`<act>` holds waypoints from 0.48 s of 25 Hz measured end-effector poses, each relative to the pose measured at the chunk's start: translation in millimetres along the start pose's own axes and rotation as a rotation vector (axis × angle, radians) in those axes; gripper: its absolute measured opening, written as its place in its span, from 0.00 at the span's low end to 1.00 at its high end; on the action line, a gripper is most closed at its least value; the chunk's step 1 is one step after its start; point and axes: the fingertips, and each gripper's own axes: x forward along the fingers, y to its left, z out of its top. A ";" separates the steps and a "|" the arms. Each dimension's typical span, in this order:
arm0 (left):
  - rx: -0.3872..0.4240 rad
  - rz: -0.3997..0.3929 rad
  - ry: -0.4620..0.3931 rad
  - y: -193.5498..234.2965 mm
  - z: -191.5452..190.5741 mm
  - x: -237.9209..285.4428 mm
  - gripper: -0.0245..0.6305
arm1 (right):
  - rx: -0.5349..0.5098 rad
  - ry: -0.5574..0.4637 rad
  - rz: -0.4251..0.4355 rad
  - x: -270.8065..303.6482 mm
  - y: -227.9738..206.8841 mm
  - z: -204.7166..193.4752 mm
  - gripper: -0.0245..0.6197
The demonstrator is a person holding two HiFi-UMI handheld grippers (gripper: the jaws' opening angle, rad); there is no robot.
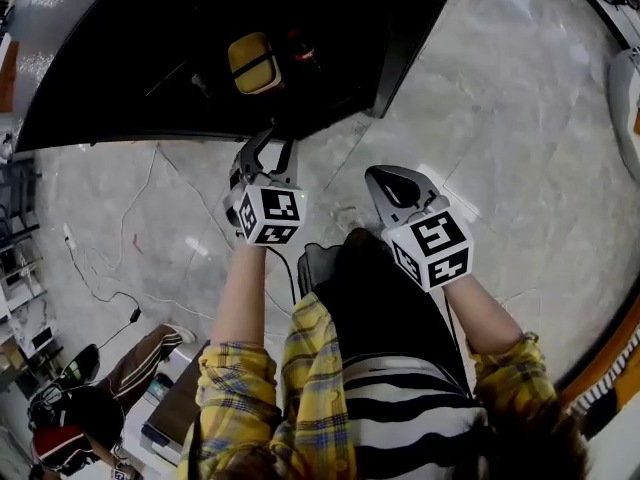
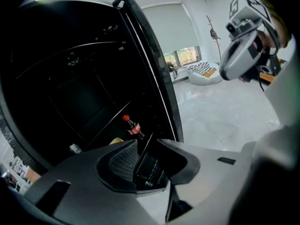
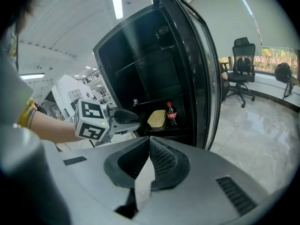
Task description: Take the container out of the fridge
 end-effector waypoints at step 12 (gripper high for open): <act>0.060 0.020 0.082 1.3 -28.7 79.9 0.22 | 0.017 0.032 0.013 51.4 -38.7 -30.6 0.08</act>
